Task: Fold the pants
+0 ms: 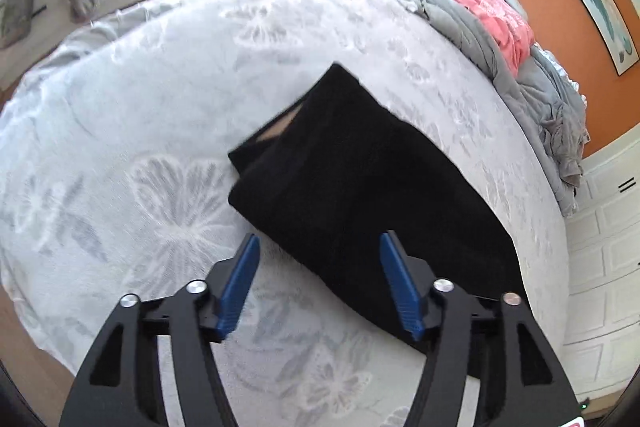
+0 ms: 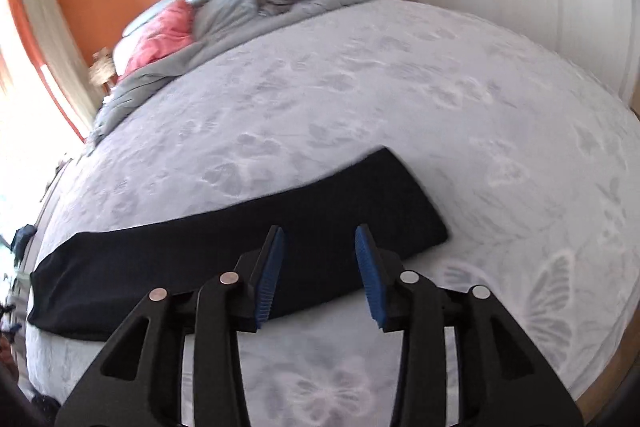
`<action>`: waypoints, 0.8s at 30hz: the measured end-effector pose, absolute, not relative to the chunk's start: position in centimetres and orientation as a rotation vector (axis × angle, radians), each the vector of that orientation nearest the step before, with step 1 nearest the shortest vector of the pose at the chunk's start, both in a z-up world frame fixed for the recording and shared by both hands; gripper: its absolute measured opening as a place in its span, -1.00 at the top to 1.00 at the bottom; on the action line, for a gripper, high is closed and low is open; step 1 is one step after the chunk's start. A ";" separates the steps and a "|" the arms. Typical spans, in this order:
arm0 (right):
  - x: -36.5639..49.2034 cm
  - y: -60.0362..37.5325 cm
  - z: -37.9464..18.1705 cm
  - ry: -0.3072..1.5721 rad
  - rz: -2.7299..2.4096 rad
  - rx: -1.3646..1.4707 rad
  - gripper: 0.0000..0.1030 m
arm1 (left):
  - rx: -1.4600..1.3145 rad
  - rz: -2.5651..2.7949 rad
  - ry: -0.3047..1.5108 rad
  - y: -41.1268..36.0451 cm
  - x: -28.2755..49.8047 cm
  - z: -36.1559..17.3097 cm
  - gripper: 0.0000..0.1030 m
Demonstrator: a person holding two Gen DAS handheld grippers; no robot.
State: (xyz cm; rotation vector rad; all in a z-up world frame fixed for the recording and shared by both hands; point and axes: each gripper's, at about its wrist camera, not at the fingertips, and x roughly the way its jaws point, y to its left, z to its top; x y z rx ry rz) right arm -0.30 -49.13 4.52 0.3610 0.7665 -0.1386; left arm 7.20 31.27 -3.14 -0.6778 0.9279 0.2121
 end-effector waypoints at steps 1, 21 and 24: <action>1.5 -45.9 5.7 0.770 -0.029 0.336 0.23 | -0.666 0.207 0.914 30.9 7.4 -2.3 -0.39; 26.4 -2.0 -5.4 1.073 0.514 -0.075 0.65 | -0.655 -0.096 1.191 30.4 10.9 -11.0 0.87; 25.6 -4.6 -1.8 1.011 0.526 0.034 0.65 | -0.550 -0.076 1.169 29.3 10.6 -9.6 0.88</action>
